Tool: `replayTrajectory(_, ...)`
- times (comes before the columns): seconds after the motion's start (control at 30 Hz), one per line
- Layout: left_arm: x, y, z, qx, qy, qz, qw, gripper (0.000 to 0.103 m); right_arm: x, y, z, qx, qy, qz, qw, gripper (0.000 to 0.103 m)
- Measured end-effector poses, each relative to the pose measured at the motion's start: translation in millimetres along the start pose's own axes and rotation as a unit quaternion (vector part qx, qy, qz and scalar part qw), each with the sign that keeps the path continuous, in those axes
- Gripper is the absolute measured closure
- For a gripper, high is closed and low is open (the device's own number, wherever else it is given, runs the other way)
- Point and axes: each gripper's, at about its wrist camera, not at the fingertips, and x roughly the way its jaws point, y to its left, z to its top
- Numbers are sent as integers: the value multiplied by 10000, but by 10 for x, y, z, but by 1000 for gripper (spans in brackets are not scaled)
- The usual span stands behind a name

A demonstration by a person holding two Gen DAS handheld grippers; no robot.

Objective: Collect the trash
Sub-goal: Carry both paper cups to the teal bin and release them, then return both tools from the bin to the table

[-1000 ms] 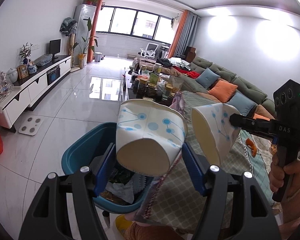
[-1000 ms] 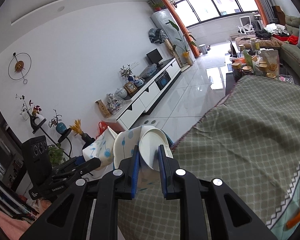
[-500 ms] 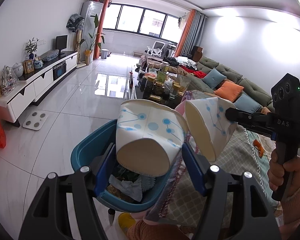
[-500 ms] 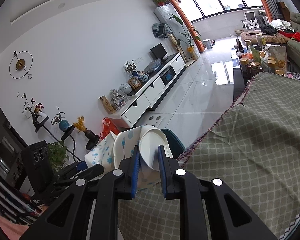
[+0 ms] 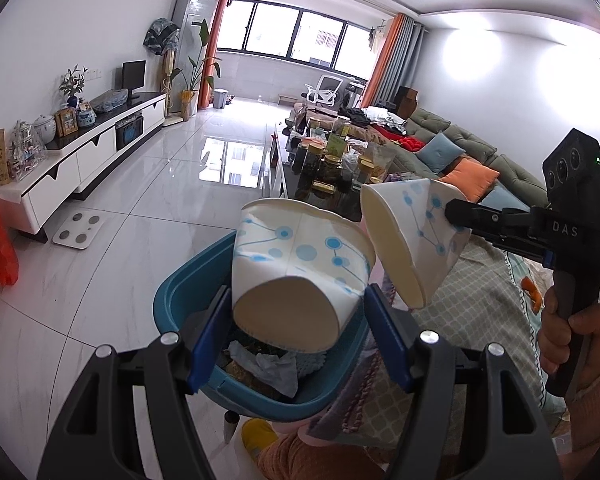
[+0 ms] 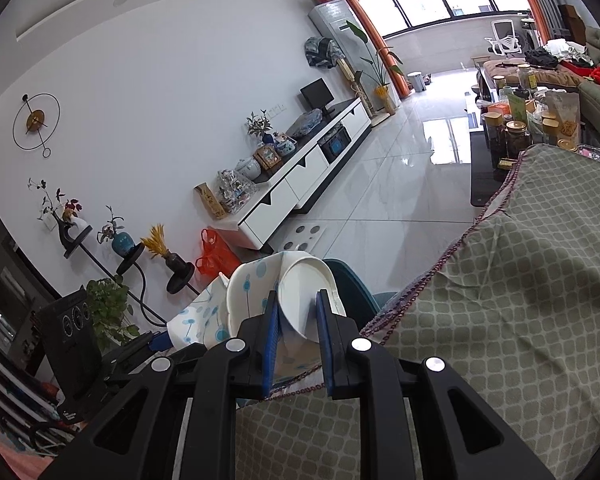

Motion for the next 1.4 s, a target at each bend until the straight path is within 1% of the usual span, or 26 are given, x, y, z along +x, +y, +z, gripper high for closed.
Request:
replayTrajectory(0.4,82,7,-12,-79,134,171,9997,36,275,59,17,-9,228,-249,9994,84)
replayTrajectory(0.77,243,32,-36,-94,326,333,9989,36,498,25,-14,21,436,-481,9979,84)
replayTrajectory(1.07,394,77,-52,-174,467,388,9980,36,627,49,-33,57,564,-512,9971,83)
replayTrajectory(1.23,462,88,-49,-216,518,382,9977,35,634,17,-48,81,587,-486,9971,83)
replayTrajectory(1.4,417,69,-59,-198,426,309,9984,35,563,0,-65,98,540,-425,9976,82)
